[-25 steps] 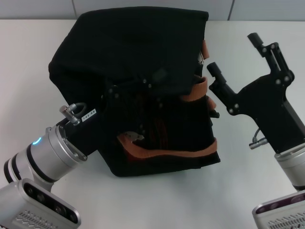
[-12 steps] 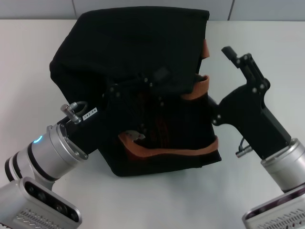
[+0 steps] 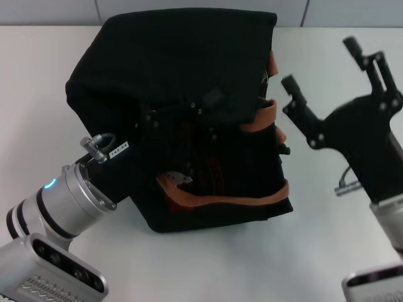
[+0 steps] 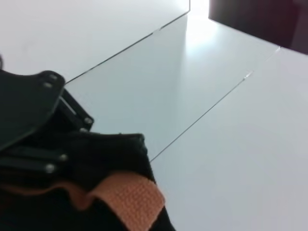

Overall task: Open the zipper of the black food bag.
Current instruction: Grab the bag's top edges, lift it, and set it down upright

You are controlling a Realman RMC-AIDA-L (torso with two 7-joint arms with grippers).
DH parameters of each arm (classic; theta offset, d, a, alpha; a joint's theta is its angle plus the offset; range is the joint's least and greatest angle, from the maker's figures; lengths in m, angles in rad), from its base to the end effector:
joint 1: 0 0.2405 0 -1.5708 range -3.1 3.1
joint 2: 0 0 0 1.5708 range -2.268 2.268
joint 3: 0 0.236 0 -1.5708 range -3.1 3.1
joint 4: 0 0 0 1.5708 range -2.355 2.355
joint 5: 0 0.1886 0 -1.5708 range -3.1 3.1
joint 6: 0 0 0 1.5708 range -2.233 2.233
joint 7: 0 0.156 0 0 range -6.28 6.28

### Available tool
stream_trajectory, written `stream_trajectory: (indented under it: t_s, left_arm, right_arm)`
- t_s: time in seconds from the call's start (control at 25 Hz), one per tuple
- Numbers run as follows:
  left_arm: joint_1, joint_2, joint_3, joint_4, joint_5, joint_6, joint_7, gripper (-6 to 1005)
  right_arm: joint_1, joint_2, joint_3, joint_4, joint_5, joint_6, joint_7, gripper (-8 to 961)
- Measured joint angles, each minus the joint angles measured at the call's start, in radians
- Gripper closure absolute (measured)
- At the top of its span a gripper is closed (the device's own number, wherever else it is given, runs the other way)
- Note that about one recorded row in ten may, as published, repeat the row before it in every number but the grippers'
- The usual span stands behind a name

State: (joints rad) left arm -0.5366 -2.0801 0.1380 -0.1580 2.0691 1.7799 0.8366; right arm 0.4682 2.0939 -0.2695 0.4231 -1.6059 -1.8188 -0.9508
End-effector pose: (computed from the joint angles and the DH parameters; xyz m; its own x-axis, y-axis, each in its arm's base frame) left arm -0.1753 0.2433 -0.0438 0.4496 -0.8932 0.0068 -0.2994 -0.1579 -0.9410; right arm 0.1824 0.2356 -0.0352 0.7155 0.6975 -0.0395 0.0042 -0.0608 -0.9981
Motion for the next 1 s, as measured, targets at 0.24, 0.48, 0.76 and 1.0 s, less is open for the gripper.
stream_trajectory:
  t_s: [0.24,0.48,0.76,1.0]
  left_arm:
    - [-0.001,0.000,0.000,-0.008,0.000,0.000,-0.001,873]
    - [-0.001,0.000,0.000,-0.008,-0.004,-0.003,-0.001,874]
    - [-0.009,0.000,-0.001,-0.008,-0.002,-0.017,-0.001,874]
    - [-0.016,0.000,-0.002,-0.013,0.000,-0.027,-0.001,874]
  right_arm:
    - [0.078,0.000,0.060,0.004,0.000,0.063,0.007,157]
    - [0.052,0.000,0.062,0.011,-0.011,0.174,0.028,160]
    - [-0.100,0.000,0.073,0.012,-0.125,0.106,0.027,163]
    - [-0.103,0.000,0.081,-0.002,-0.123,0.074,0.017,166]
